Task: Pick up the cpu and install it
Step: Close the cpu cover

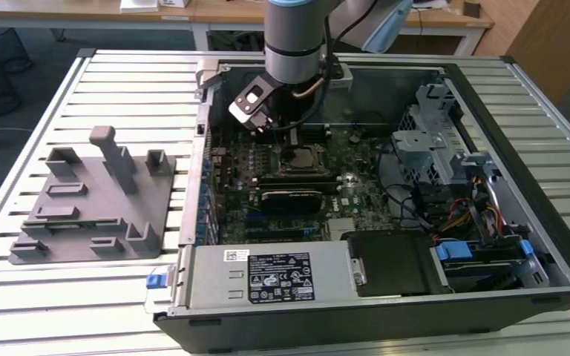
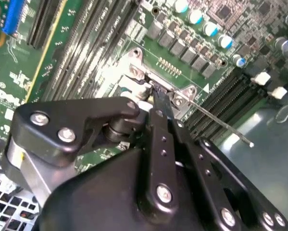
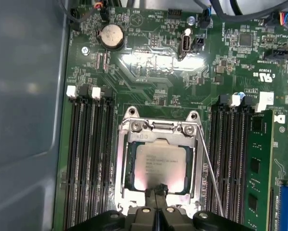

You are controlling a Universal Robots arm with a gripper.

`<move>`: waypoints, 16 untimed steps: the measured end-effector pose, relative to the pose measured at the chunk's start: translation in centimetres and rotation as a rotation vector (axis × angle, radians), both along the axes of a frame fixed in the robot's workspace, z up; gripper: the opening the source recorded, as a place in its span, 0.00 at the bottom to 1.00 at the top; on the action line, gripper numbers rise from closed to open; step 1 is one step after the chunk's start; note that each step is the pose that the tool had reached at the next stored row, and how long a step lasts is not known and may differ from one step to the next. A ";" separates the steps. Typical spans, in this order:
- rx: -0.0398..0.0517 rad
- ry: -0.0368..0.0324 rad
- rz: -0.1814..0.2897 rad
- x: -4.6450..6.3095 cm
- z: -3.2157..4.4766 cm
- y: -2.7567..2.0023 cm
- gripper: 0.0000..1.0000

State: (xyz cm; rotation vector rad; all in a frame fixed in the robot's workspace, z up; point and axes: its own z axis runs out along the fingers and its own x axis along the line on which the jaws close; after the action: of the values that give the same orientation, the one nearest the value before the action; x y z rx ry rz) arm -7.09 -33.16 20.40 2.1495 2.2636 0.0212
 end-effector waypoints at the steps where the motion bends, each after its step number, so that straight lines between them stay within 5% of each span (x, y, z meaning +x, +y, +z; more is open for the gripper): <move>1: 0.0001 0.0000 0.000 0.0 0.01 0.00 0.11; 16: -0.0002 -0.0014 0.000 0.0 0.29 -0.01 0.11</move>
State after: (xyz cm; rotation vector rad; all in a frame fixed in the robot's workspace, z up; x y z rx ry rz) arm -7.09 -33.17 20.69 2.1487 2.2627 0.0224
